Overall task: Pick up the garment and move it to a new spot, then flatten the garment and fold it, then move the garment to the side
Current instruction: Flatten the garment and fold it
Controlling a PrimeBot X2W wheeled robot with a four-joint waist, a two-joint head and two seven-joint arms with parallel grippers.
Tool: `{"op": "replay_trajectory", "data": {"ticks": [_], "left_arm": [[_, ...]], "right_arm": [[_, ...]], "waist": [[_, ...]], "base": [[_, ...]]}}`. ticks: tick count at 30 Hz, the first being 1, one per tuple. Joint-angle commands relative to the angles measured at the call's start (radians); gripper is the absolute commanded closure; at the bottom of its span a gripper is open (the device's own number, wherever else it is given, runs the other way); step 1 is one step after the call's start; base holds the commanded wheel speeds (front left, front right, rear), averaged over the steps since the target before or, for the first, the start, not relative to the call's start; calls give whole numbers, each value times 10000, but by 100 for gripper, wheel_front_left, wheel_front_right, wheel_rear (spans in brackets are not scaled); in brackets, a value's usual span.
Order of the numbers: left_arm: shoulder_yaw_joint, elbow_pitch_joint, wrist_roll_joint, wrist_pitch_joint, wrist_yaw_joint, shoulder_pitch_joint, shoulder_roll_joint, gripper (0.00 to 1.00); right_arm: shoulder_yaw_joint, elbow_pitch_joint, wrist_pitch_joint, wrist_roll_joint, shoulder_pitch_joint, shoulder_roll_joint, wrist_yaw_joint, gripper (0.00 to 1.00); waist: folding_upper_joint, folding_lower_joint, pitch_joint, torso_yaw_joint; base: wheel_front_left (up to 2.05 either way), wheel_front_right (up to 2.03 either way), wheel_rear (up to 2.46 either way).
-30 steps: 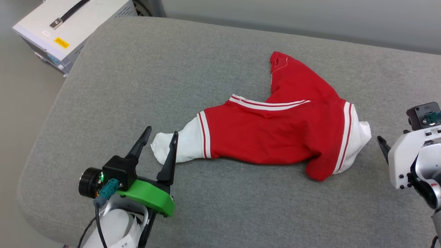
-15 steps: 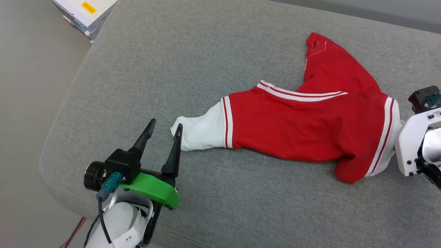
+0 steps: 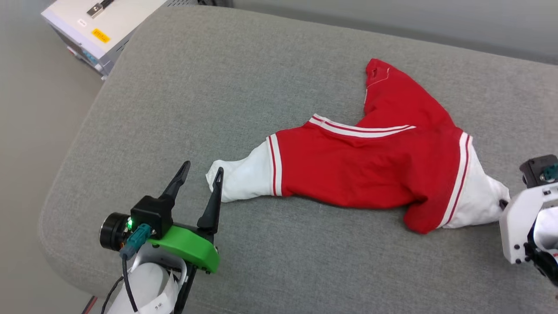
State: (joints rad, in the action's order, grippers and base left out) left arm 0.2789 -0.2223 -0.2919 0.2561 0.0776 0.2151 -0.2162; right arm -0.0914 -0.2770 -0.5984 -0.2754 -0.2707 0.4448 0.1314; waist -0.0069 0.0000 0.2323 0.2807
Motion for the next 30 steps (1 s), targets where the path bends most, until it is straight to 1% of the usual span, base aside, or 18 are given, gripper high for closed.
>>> {"op": "replay_trajectory", "data": {"ticks": [1, 5, 9, 12, 14, 16, 19, 20, 21, 26, 30], "left_arm": [[-4, -52, 67, 56, 73, -170, -49, 0], [19, -71, 84, 56, 74, -312, -161, 0], [81, -15, 69, 22, 65, -398, -213, 0], [130, 36, 52, -33, 63, -452, -253, 0], [158, 56, 39, -65, 65, -467, -275, 0], [178, 81, 30, -92, 55, -461, -292, 0], [185, 104, -2, -121, 50, -414, -316, 0], [188, 104, -12, -132, 48, -384, -323, 0], [196, 97, -18, -149, 48, -361, -331, 0], [180, -10, -64, -242, -44, -279, -353, 0], [156, -90, -136, -230, -85, -283, -350, 0]], "right_arm": [[156, 6, 43, 65, 528, -58, -7, 100], [831, 576, 161, 235, 1212, -47, -7, 100], [1434, 1198, 2, 296, 1737, -99, -7, 100], [1874, 1488, -163, 417, 2036, 30, -7, 100], [2156, 1513, -263, 555, 2182, 153, -7, 100], [2241, 1457, -299, 916, 2319, 445, -7, 100], [2547, 1112, -280, 1013, 2266, 406, -7, 100], [2590, 984, -213, 1189, 2215, 453, -7, 57], [2651, 890, -100, 1333, 2149, 462, -7, 0], [2883, 609, 1005, 2013, 1711, 215, -7, 0], [3115, 909, 2187, 2280, 1448, -165, -7, 0]], "waist": [[69, 0, -612, -580], [69, 0, -930, -951], [69, 0, -1061, -1193], [69, 0, -1076, -1299], [69, 0, -1068, -1344], [69, 0, -1034, -1375], [69, 0, -962, -1436], [69, 0, -937, -1461], [69, 0, -921, -1480], [69, 0, -959, -1629], [69, 0, -1118, -1782]], "base": [[0, 0, 0], [0, 0, 0], [0, 0, 0], [0, 0, 0], [0, 0, 0], [0, 0, 0], [0, 0, 0], [0, 0, 0], [0, 0, 0], [0, 0, 0], [0, 0, 0]]}}
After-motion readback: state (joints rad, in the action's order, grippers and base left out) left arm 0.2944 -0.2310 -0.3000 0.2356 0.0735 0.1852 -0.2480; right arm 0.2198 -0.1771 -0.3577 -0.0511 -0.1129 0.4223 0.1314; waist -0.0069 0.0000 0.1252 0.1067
